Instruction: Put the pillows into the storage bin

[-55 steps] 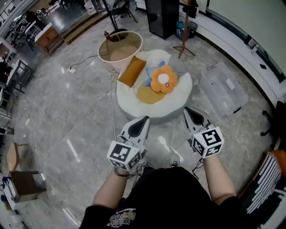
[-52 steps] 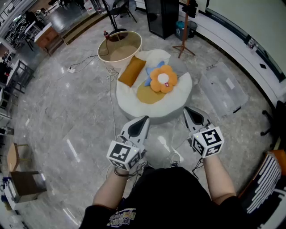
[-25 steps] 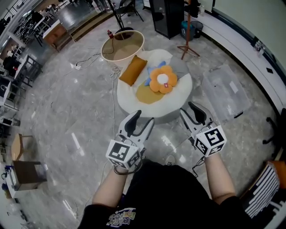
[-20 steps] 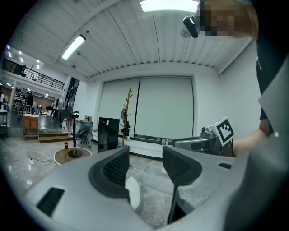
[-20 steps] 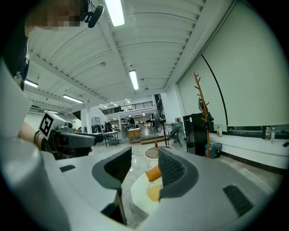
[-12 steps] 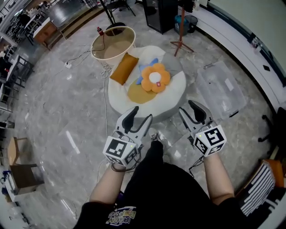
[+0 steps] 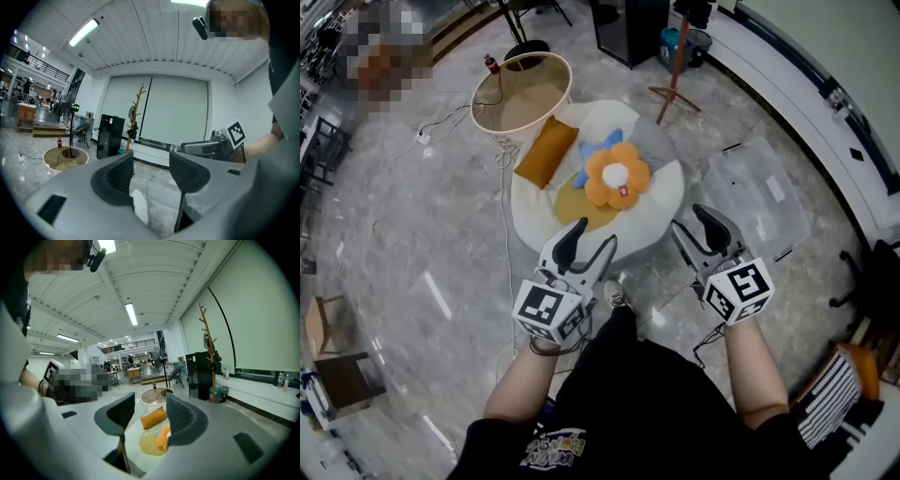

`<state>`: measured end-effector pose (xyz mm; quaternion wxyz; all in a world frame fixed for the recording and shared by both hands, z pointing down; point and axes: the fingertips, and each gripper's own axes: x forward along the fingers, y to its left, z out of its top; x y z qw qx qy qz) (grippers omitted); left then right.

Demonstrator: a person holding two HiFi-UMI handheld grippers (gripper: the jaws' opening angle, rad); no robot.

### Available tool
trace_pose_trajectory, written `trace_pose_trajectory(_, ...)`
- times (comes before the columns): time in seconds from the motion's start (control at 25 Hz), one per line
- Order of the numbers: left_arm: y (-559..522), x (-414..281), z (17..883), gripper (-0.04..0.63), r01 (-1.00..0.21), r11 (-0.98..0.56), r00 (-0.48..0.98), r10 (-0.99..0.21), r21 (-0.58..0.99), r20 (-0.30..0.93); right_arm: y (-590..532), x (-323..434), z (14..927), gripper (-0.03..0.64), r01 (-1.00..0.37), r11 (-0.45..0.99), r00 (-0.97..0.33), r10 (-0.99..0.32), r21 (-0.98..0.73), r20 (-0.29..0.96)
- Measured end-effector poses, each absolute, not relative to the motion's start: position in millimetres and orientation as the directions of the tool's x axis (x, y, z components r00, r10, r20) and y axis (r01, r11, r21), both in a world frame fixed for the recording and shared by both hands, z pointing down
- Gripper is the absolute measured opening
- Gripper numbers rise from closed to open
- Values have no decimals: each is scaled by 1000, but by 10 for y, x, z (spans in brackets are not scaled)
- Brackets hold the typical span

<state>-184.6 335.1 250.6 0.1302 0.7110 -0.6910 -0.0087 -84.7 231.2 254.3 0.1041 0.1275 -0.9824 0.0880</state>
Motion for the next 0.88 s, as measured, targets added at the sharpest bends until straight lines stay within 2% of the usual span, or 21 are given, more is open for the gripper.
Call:
trace_pose_trajectory(0.44,2592,-2596,2533,232,-981,13,24,-983,195,183,1543,-1706,2677,229,-223,959,-951,-175,-175,253)
trace_pose_trajectory(0.68,2174,-2838,2621,233,-976,101,-59,-975,192,212,1050,-2097,2804,245,-123,972,-962,-67,-200,263)
trace_pose_trajectory(0.88,1747,-2958,2691,236,-948,256,-213,-952,191,219,566,-2359,2987,259,30,973,-956,94,-227,277)
